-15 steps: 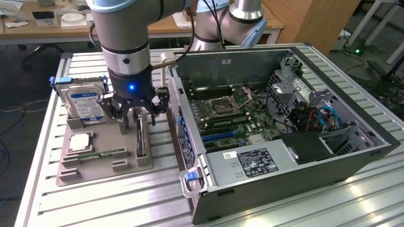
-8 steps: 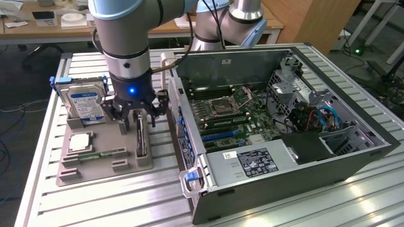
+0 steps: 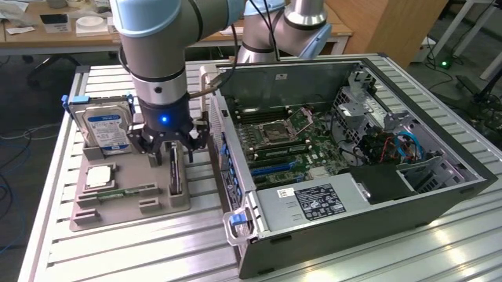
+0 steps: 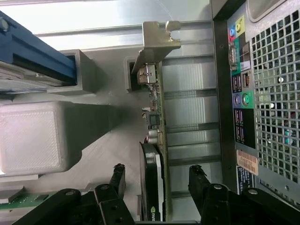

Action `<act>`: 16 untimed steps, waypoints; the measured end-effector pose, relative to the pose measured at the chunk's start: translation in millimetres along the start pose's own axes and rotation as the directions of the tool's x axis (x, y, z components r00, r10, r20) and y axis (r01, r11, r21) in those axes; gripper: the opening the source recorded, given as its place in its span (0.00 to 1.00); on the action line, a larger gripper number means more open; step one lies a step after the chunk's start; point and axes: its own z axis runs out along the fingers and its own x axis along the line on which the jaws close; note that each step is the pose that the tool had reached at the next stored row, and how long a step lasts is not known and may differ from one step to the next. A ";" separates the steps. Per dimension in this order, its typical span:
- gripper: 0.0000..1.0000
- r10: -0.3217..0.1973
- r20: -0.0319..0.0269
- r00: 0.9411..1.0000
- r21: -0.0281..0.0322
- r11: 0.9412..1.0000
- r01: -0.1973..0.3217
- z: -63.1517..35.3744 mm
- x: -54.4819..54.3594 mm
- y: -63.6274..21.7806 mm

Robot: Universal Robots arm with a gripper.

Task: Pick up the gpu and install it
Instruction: 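Pick up the gpu and move the gpu toward the slot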

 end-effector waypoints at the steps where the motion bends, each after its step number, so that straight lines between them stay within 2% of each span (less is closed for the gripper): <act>1: 0.66 0.004 0.000 1.000 0.000 1.000 -0.004 1.8 0.1 -0.1; 8: 0.66 0.024 0.001 1.000 0.001 1.000 -0.024 13.8 0.3 -0.2; 16: 0.64 0.024 0.001 1.000 0.000 1.000 -0.024 13.9 0.3 -0.2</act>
